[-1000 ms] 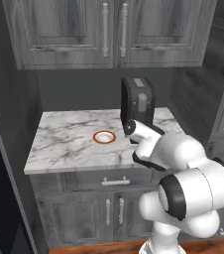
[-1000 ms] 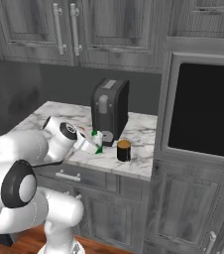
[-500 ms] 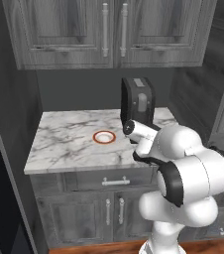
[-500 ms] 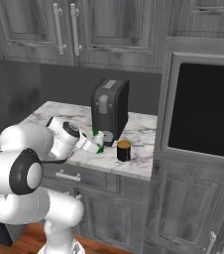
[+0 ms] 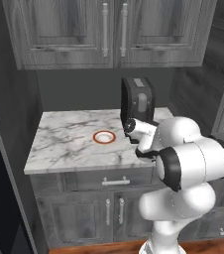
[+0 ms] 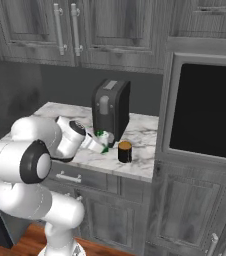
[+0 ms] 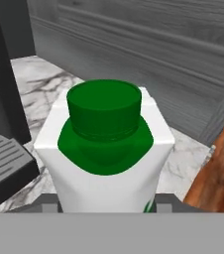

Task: Take a sugar cube from the saucer and place it inside the coffee. Then, grab milk from the fridge and place it next to the coffee on the counter to sweeten the coffee.

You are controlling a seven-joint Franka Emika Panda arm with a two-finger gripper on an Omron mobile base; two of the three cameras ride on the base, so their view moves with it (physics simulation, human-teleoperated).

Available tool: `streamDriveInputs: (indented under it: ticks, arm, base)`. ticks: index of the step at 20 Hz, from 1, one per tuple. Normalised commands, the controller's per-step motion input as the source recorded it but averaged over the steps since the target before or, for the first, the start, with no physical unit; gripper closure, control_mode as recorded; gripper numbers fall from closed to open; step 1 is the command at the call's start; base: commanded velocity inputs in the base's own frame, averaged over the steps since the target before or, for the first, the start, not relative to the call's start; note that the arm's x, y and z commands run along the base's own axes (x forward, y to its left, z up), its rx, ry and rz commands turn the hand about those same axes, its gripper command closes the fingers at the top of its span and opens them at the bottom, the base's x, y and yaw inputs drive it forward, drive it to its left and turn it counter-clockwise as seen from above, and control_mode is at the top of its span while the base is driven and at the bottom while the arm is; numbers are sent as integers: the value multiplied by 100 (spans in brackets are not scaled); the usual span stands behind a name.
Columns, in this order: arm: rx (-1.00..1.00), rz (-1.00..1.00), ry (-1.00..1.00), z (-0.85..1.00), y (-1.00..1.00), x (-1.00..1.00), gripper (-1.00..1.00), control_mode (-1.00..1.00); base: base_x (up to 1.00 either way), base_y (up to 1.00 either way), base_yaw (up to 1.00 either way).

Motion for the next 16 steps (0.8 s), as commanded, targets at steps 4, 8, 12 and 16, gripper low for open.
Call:
streamDriveInputs:
  ticks: [4,8,12,16]
  arm:
    - [0,0,0,-1,-3,9,-100,-100]
    - [0,0,-1,6,0,1,-100,-100]
    - [0,0,-13,53,9,0,-100,-100]
    - [-1,-2,-22,93,24,-9,-100,-100]
  base:
    - [0,0,0]
    - [0,0,0]
    - [0,0,0]
    - [0,0,0]
